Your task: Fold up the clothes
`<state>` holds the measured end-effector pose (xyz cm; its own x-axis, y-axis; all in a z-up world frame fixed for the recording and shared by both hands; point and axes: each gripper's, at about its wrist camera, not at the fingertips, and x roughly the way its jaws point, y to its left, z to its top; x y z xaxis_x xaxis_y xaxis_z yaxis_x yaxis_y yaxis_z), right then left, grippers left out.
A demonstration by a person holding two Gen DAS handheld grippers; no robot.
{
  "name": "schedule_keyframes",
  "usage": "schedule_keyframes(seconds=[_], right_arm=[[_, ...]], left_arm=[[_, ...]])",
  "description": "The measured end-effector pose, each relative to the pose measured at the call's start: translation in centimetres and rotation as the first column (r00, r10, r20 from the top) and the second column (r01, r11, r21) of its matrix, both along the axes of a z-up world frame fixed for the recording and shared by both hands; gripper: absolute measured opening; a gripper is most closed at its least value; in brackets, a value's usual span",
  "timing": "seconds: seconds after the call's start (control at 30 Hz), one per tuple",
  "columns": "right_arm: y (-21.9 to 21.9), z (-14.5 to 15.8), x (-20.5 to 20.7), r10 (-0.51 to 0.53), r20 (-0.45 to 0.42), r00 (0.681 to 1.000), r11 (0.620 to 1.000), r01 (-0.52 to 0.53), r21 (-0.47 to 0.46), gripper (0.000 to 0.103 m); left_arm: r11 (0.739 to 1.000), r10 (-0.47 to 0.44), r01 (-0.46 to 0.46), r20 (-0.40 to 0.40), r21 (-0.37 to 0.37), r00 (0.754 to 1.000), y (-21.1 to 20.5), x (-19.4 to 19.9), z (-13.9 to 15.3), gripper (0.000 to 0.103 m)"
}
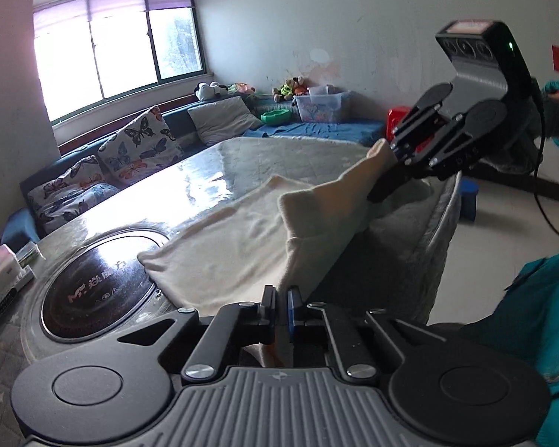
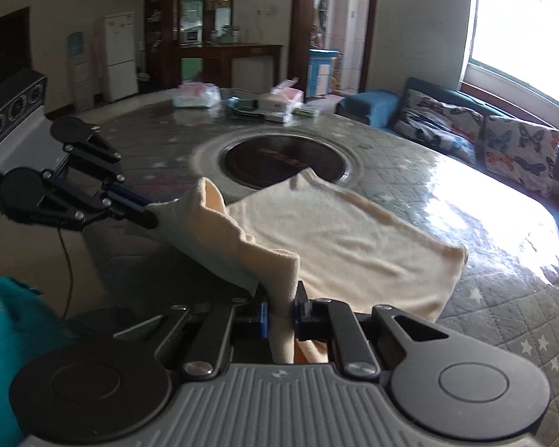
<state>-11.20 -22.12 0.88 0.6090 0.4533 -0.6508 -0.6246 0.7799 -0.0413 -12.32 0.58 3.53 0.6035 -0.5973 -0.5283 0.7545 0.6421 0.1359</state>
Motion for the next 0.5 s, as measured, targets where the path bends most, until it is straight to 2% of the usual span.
schedule_keyframes(seconds=[0.17,0.5], right_arm=[[0.4,1.2,-0.8,0.015,0.0,1.0,1.0,-0.015,-0.009,0.01],[0.3,2.9,5.1,0.005,0.006,1.0,1.0,-0.005,-0.027,0.01]], left_arm=[[0.999,0.034,-0.034,0.004,-0.028,0.999,-0.1,0.9,0.9,0.006],[0.994,0.11,-0.109,0.023,-0.03,0.994,-1.7,9.2,1.8,0.006]])
